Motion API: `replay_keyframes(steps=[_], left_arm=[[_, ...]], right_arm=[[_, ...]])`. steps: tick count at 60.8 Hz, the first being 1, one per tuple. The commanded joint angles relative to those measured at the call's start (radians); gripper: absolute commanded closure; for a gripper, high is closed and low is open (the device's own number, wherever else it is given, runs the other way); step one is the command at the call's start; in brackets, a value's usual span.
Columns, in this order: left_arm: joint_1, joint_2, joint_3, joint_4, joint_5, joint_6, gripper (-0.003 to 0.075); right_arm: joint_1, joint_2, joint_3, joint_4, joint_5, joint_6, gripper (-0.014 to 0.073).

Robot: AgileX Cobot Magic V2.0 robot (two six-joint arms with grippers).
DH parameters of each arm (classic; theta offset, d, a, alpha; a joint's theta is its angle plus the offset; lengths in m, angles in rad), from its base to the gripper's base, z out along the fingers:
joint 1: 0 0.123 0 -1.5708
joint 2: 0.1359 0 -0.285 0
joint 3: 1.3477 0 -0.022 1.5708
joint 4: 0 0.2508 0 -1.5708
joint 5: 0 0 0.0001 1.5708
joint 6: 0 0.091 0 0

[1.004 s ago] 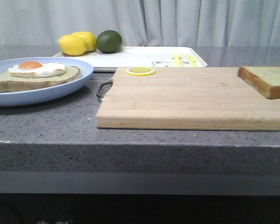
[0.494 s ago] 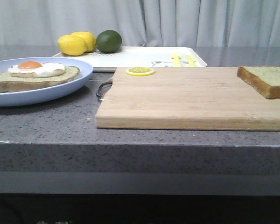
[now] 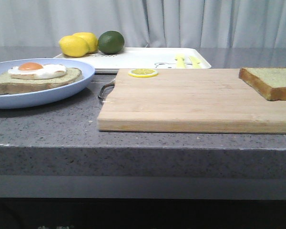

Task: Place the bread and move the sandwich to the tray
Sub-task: 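Lift the bread slice with the right gripper and carry it toward the plate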

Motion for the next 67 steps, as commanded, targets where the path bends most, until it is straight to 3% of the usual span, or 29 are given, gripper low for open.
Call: replay_keyframes(steps=[1,21,28,37,49,59,67], left_arm=[[-0.007,0.013,-0.025,0.001,-0.085,-0.010,0.0176],[-0.007,0.013,-0.025,0.001,-0.085,-0.010,0.0176],[-0.007,0.013,-0.025,0.001,-0.085,-0.010,0.0176],[-0.007,0.013,-0.025,0.001,-0.090,-0.010,0.0176],[-0.007,0.013,-0.025,0.001,-0.104,-0.010,0.0176],[-0.007,0.013,-0.025,0.001,-0.113,-0.010,0.0176],[-0.007,0.013,-0.025,0.001,-0.113,-0.010,0.0176]], right_arm=[[-0.001,-0.093,-0.025,0.074,0.150,-0.014,0.0433],[0.002,-0.291,-0.020,0.149,0.150,-0.012,0.0630],[0.028,-0.349,-0.020,0.213,0.150,-0.012,0.0643],[0.128,-0.393,-0.020,0.394,0.149,-0.012,0.0643],[0.392,-0.397,-0.020,0.596,0.054,-0.013,0.0643],[0.680,-0.391,-0.020,0.657,-0.235,-0.014,0.0643],[0.891,-0.350,-0.020,0.805,-0.492,-0.015,0.0643]])
